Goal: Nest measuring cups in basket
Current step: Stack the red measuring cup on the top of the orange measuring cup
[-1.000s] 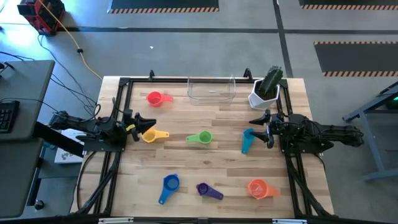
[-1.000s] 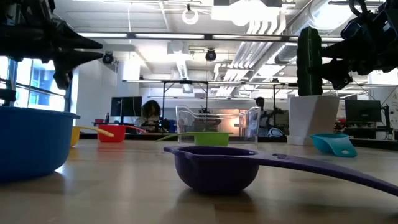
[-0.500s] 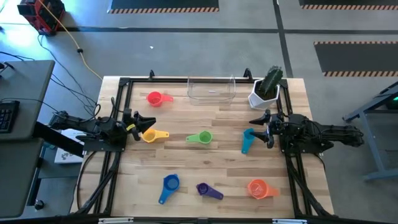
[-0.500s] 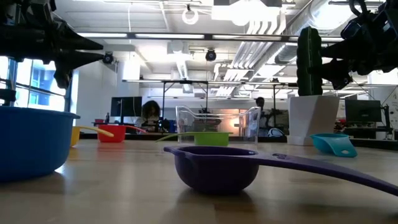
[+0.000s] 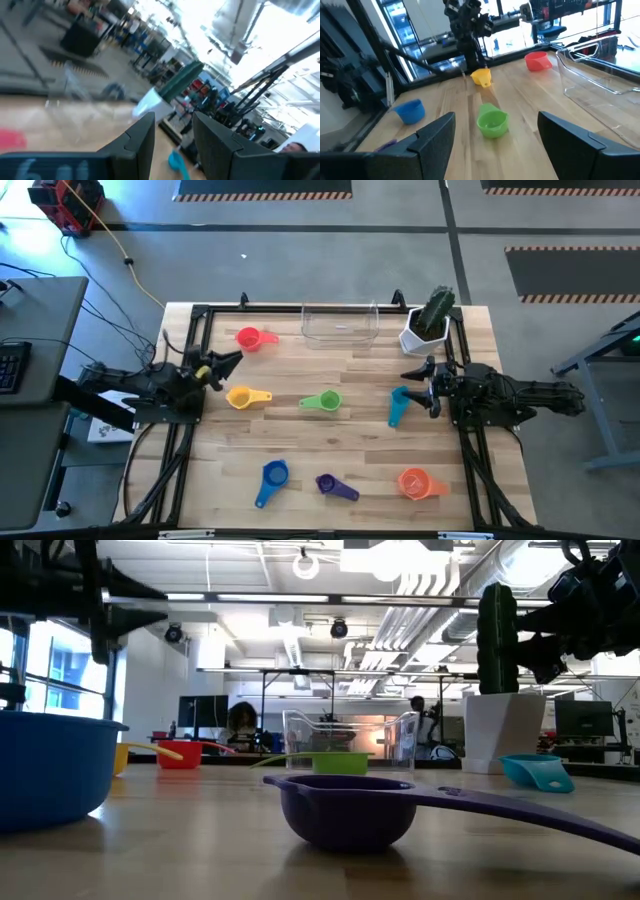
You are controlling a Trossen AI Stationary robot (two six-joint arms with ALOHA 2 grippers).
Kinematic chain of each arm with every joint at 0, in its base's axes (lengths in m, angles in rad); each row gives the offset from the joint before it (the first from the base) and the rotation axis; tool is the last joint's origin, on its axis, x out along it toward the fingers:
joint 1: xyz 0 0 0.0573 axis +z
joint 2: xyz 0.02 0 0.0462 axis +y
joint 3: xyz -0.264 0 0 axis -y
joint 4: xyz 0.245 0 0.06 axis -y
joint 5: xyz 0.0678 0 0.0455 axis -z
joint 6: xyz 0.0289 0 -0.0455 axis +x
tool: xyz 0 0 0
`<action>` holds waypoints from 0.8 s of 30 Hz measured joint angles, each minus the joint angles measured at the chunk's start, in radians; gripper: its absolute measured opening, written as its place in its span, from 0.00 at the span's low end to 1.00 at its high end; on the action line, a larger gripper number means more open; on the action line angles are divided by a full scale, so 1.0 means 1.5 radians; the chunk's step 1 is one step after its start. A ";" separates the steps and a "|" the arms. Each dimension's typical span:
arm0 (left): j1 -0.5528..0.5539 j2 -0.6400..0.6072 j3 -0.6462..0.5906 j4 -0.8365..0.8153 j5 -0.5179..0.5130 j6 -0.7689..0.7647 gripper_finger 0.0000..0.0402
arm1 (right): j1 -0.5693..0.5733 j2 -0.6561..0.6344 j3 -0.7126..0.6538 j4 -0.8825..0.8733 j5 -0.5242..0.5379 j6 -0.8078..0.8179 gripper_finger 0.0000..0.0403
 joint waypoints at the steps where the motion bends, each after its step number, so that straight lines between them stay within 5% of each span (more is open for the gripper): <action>1: 0.003 0.000 0.012 0.002 0.003 0.016 0.30 | 0.000 0.000 0.000 0.016 0.002 0.020 0.68; 13: 0.025 0.127 0.211 -0.057 -0.002 0.242 0.30 | -0.001 0.000 0.000 0.181 0.064 0.231 0.68; 24: 0.091 0.344 0.410 -0.372 0.053 0.180 0.30 | -0.001 0.000 0.000 0.380 0.163 0.328 0.68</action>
